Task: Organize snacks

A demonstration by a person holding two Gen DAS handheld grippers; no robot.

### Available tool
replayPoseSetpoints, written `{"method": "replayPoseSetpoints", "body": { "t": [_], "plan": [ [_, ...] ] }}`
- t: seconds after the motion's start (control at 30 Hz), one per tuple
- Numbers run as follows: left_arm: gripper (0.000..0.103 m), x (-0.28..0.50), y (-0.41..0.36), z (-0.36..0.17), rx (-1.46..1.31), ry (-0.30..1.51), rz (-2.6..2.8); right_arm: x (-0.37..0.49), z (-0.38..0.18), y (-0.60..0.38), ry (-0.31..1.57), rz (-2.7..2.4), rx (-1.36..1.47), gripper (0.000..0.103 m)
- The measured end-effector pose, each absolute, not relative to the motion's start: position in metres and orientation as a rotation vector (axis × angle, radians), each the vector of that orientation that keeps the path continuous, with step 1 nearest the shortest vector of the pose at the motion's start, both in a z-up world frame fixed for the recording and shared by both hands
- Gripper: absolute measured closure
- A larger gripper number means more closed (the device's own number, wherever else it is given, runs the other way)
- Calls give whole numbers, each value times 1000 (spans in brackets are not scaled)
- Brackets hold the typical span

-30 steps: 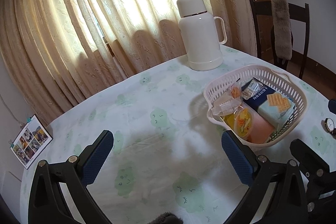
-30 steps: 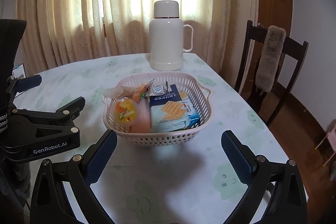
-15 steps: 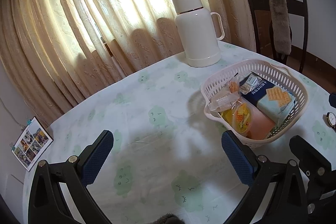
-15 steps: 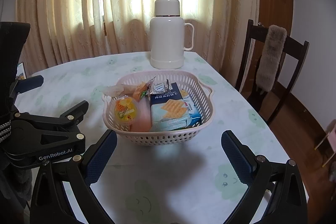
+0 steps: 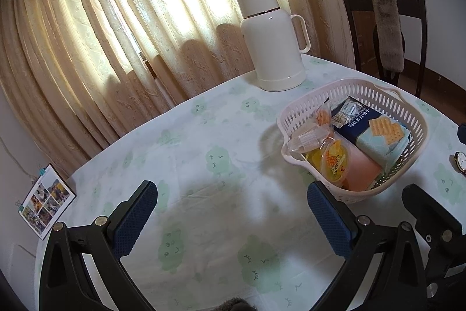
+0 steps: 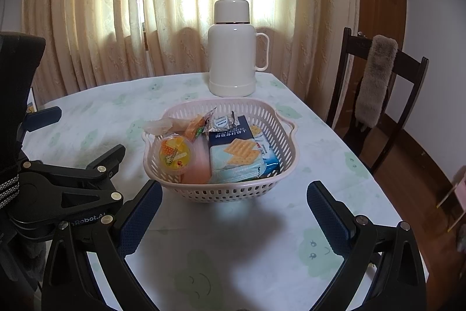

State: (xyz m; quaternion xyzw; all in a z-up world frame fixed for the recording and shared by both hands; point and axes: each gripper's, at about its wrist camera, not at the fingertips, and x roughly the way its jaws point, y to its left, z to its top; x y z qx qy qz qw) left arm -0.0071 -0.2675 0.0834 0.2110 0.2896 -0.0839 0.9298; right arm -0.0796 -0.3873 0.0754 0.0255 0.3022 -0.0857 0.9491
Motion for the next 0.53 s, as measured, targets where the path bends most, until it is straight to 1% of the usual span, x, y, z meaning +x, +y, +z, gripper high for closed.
{"method": "replayPoseSetpoints", "body": {
  "t": [0.53],
  "plan": [
    [0, -8, -266, 82, 434, 594, -170, -79, 76, -387, 612, -178, 48, 4]
  ]
}}
